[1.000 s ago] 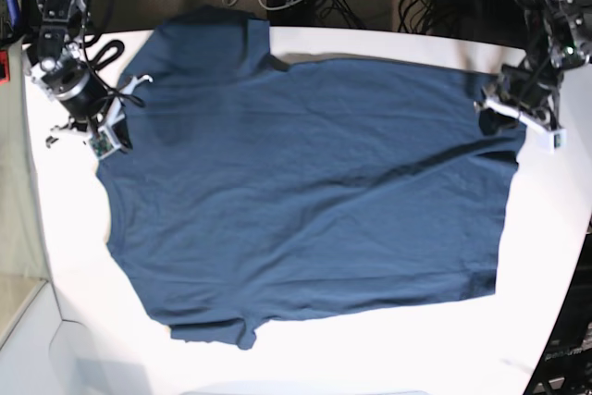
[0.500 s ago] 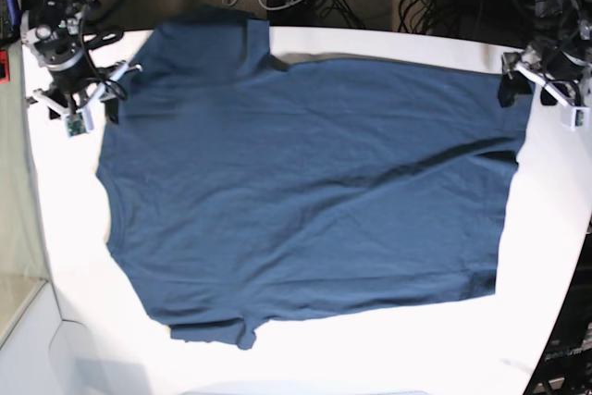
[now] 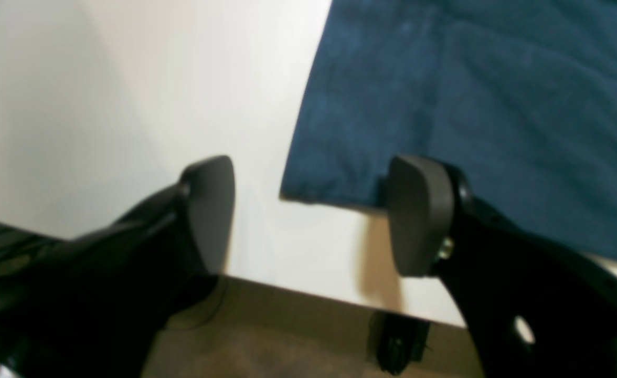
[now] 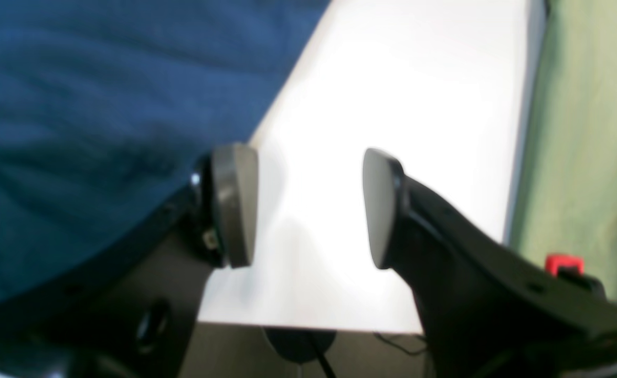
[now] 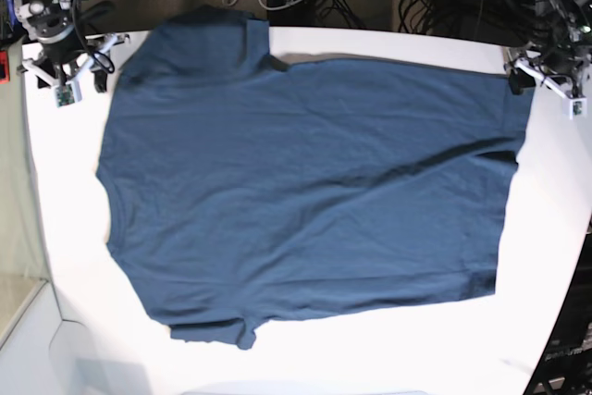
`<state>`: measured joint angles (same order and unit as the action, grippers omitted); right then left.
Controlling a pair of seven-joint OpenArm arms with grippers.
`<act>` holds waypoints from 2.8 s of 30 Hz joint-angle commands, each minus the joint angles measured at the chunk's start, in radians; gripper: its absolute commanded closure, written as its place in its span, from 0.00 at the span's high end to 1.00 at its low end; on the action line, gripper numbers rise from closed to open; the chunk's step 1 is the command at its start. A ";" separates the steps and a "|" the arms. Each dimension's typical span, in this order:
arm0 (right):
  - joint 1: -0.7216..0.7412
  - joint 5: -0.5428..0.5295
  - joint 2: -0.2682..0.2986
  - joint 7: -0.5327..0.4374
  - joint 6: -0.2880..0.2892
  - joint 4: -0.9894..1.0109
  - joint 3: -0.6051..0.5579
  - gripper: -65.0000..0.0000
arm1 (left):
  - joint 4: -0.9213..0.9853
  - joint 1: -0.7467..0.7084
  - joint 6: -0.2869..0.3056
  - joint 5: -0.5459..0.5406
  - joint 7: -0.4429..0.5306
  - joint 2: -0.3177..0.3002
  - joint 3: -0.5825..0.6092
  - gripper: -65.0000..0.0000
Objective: Layout the t-shirt on the table in an organized manner, then fold the t-shirt properly
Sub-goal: 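Grasp the shoulder corners with both grippers and pull them apart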
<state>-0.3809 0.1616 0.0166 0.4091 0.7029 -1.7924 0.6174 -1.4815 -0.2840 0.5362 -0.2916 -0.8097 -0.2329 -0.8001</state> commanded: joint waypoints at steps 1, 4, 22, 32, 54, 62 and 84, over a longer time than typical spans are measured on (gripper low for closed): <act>0.006 -0.012 0.007 -0.023 -0.005 -0.016 0.003 0.49 | -0.005 0.016 0.003 -0.007 0.034 -0.018 0.000 0.67; 0.006 -0.012 -0.005 -0.023 -0.005 -0.016 0.023 0.49 | 0.037 0.030 0.003 -0.007 0.057 -0.018 0.002 0.67; -0.071 -0.012 -0.050 -0.022 -0.005 -0.033 0.043 0.50 | 0.077 0.021 0.005 -0.007 0.056 -0.013 0.069 0.00; -0.080 -0.012 -0.174 0.053 -0.005 -0.174 0.019 0.51 | 0.074 0.025 0.005 -0.007 0.056 -0.015 0.069 0.00; -0.135 -0.012 -0.174 0.317 -0.005 -0.192 -0.189 0.57 | 0.074 0.027 0.005 -0.007 0.056 -0.016 0.071 0.00; -0.126 -0.012 -0.174 0.317 -0.005 -0.177 -0.195 0.57 | 0.074 0.022 0.005 -0.007 0.057 -0.016 0.071 0.00; -0.119 -0.012 -0.174 0.308 -0.005 -0.062 -0.225 0.00 | 0.071 0.021 0.005 -0.007 0.056 -0.016 0.069 0.00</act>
<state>-0.4908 0.1329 -0.1555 0.6777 0.6979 -1.8584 0.3931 -1.4025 -0.2543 0.5358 -0.3157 -0.7235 -0.2405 -0.7311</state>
